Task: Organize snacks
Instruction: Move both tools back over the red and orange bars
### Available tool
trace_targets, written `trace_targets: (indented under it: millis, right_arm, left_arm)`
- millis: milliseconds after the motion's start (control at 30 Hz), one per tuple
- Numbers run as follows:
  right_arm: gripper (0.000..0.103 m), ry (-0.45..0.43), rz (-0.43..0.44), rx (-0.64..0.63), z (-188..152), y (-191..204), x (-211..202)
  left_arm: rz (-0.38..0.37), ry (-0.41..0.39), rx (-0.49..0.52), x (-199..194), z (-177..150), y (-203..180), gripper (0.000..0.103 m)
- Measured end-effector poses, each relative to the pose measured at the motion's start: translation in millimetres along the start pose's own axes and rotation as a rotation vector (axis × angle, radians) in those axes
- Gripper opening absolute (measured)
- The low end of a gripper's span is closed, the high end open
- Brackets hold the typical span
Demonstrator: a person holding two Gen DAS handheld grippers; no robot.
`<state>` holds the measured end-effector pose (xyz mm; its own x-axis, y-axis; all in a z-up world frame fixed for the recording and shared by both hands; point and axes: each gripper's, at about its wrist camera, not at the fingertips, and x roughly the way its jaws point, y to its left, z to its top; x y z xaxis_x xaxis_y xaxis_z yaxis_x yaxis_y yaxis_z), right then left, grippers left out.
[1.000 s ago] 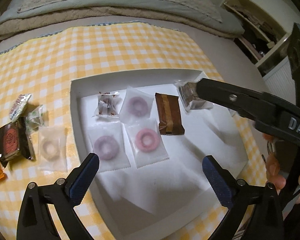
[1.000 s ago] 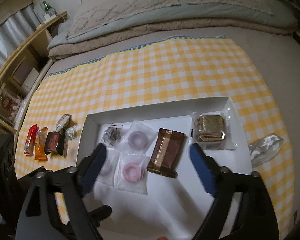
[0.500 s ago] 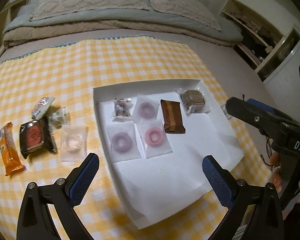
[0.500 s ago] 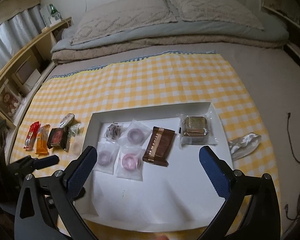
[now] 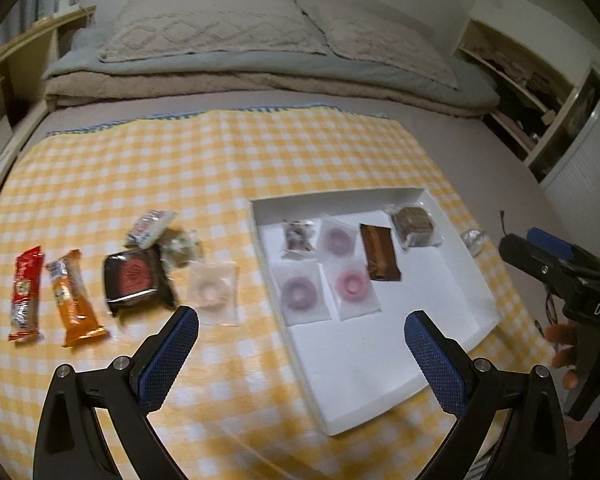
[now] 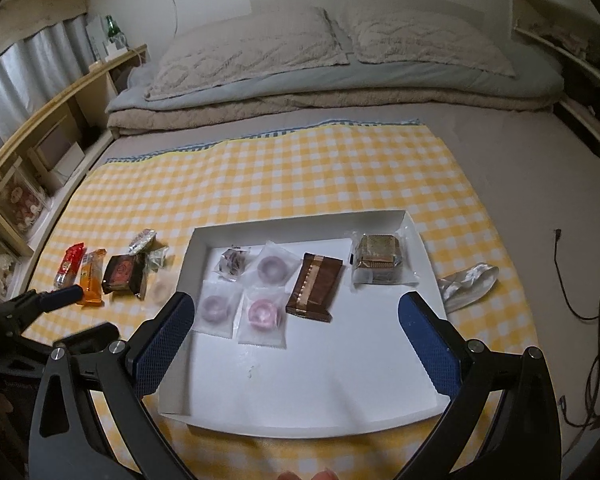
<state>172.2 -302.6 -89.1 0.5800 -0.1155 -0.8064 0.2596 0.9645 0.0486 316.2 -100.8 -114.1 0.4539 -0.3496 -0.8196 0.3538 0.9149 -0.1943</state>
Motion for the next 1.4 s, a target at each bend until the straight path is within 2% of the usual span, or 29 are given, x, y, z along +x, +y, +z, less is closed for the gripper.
trace_targets:
  millis: [433,833,1033,1300,1400]
  right_arm:
    - [0.103,0.018,0.024,-0.037,-7.2,45.0,11.6]
    - [0.103,0.034,0.113,-0.093,-8.3,122.9,45.5]
    - [0.103,0.042,0.157,-0.129,-7.0,172.5,68.6]
    - [0.103,0.125,0.274,-0.15,-10.4,238.2,108.6]
    - [0.098,0.149,0.327,-0.166,-10.9,263.7,122.6]
  left_arm:
    - [0.121,-0.083,-0.074,-57.3,-20.0,76.7,0.103]
    - [0.237,-0.138,-0.151,-97.0,-40.4,147.8,0.103]
    - [0.307,-0.138,-0.191,-98.0,-48.6,183.5,0.103]
    - [0.364,-0.134,-0.256,-82.8,-49.5,229.1,0.102]
    - [0.361,-0.131,-0.299,-73.6,-48.4,247.7,0.094]
